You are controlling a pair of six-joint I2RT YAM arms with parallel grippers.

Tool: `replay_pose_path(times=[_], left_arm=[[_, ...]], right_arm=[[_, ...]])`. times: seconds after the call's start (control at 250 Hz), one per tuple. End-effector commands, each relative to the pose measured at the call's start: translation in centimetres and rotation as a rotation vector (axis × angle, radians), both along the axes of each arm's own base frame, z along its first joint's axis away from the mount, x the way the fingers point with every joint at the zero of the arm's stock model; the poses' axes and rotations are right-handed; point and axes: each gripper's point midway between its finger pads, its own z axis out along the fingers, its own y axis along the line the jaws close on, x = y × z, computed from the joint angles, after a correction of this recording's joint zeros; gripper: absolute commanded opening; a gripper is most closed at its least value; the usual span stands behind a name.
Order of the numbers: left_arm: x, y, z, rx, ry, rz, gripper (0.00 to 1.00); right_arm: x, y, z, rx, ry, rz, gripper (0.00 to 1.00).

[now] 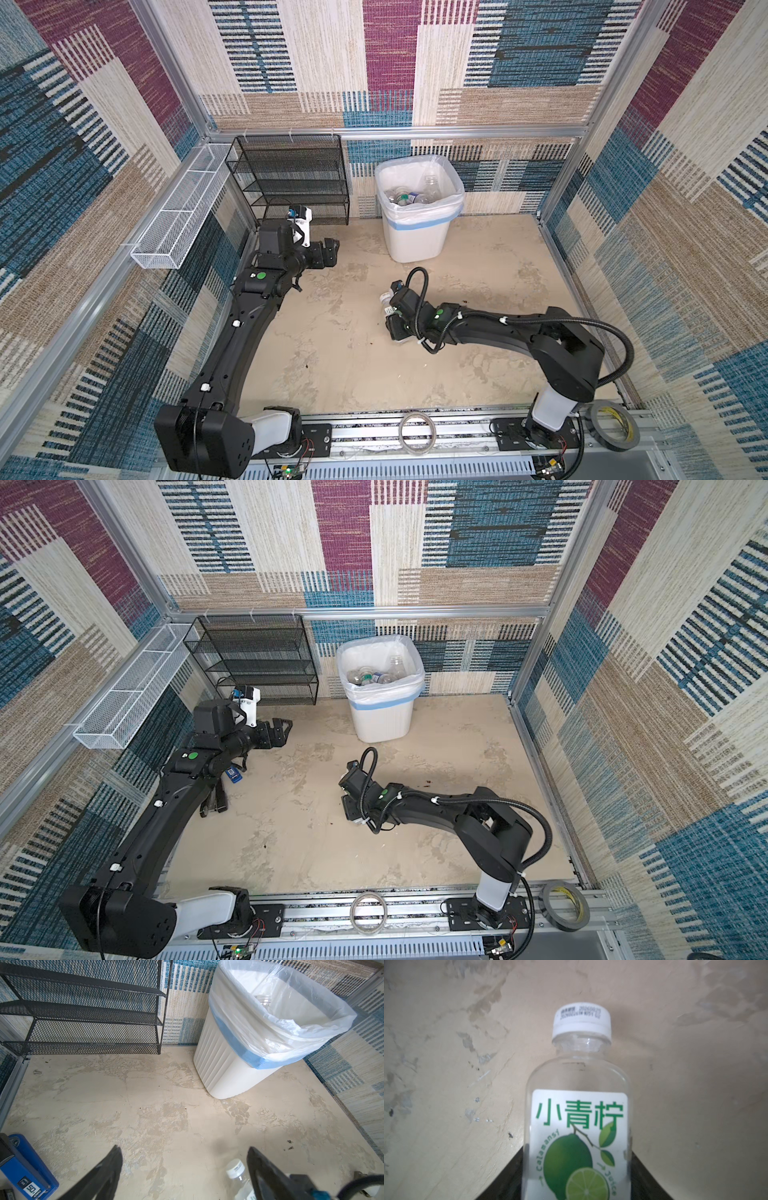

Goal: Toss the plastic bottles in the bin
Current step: 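Lift the lime-label bottle over the bin and open the right gripper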

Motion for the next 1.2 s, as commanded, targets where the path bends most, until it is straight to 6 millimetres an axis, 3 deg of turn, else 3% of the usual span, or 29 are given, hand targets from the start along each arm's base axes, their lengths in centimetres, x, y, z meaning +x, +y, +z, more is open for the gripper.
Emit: replay_pose_path(times=[0.0, 0.156, 0.312, 0.528, 0.736, 0.82, 0.876, 0.948, 1.028, 1.1, 1.156, 1.196], left_arm=[[0.2, 0.0, 0.2, 0.017, -0.022, -0.014, 0.94], [0.2, 0.0, 0.3, 0.017, -0.025, -0.011, 0.94], [0.2, -0.3, 0.3, 0.001, -0.027, -0.024, 0.94], [0.1, -0.6, 0.5, -0.020, -0.047, -0.036, 0.93], [-0.4, -0.7, 1.4, -0.034, -0.098, -0.041, 0.93], [-0.6, -0.8, 1.8, -0.040, -0.126, -0.042, 0.93], [-0.8, -0.8, 2.1, -0.043, -0.141, -0.045, 0.93], [-0.9, -0.8, 2.3, -0.045, -0.152, -0.049, 0.93], [-0.9, -0.9, 2.3, -0.049, -0.157, -0.053, 0.93], [-0.9, -1.1, 2.3, -0.054, -0.157, -0.061, 0.93], [-1.0, -1.1, 2.4, -0.053, -0.157, -0.065, 0.93], [-1.1, -1.1, 2.6, -0.051, -0.162, -0.066, 0.93]], right_arm=[[2.2, -1.5, 4.1, 0.124, -0.098, -0.090, 0.52], [4.1, -6.1, 11.1, 0.194, -0.302, -0.204, 0.52], [4.0, -11.0, 19.2, 0.293, -0.575, -0.332, 0.51], [0.4, -16.7, 29.9, 0.485, -1.021, -0.410, 0.51], [-4.6, -21.7, 37.0, 0.548, -1.419, -0.472, 0.52], [-4.8, -22.1, 39.1, 0.531, -1.491, -0.489, 0.53], [-2.9, -21.4, 40.2, 0.488, -1.464, -0.493, 0.53], [1.1, -19.7, 41.4, 0.446, -1.390, -0.450, 0.54], [7.9, -16.8, 42.1, 0.380, -1.232, -0.370, 0.55], [14.8, -13.8, 41.2, 0.291, -1.038, -0.297, 0.61], [18.7, -12.0, 40.7, 0.232, -0.934, -0.267, 0.71], [20.4, -11.3, 40.4, 0.206, -0.899, -0.266, 0.79]])
